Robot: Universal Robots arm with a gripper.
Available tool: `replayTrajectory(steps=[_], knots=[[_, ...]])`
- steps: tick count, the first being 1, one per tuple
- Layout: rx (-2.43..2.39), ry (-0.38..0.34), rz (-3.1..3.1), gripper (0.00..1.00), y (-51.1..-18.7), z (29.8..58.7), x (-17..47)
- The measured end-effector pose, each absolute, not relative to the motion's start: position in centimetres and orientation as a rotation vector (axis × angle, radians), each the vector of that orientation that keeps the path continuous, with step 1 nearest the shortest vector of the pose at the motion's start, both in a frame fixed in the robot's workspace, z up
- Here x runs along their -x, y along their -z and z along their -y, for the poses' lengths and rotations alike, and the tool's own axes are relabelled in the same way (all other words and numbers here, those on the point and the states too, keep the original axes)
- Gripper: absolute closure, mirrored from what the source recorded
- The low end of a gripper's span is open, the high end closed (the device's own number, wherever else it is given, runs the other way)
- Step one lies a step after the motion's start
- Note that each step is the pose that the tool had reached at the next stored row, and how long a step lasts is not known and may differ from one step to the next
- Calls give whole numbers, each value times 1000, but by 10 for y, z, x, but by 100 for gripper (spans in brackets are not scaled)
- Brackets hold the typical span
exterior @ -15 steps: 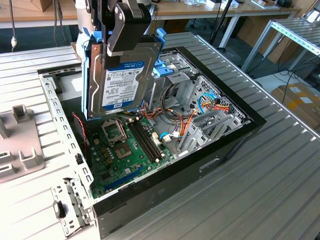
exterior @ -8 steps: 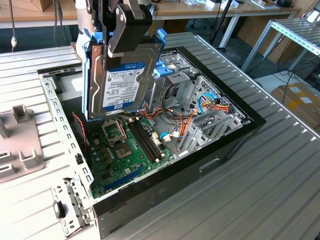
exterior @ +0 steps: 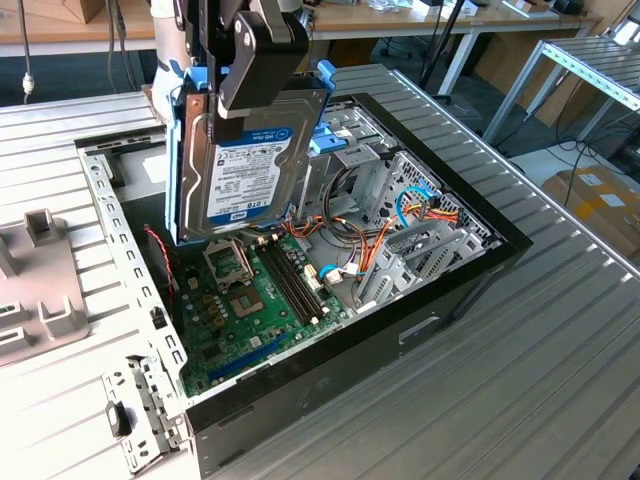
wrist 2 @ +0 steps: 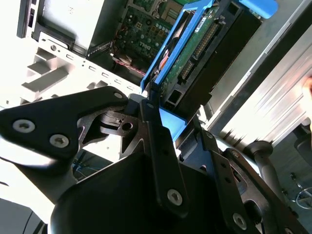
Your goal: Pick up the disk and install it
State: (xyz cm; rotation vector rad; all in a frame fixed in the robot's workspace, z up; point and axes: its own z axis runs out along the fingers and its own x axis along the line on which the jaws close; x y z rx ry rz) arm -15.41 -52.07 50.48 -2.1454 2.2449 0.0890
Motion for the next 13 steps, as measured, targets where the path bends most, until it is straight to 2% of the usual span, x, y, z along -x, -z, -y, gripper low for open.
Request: replayTrajectory(steps=[13], knots=[[2145,-89,-2245,63,-505,525,154]])
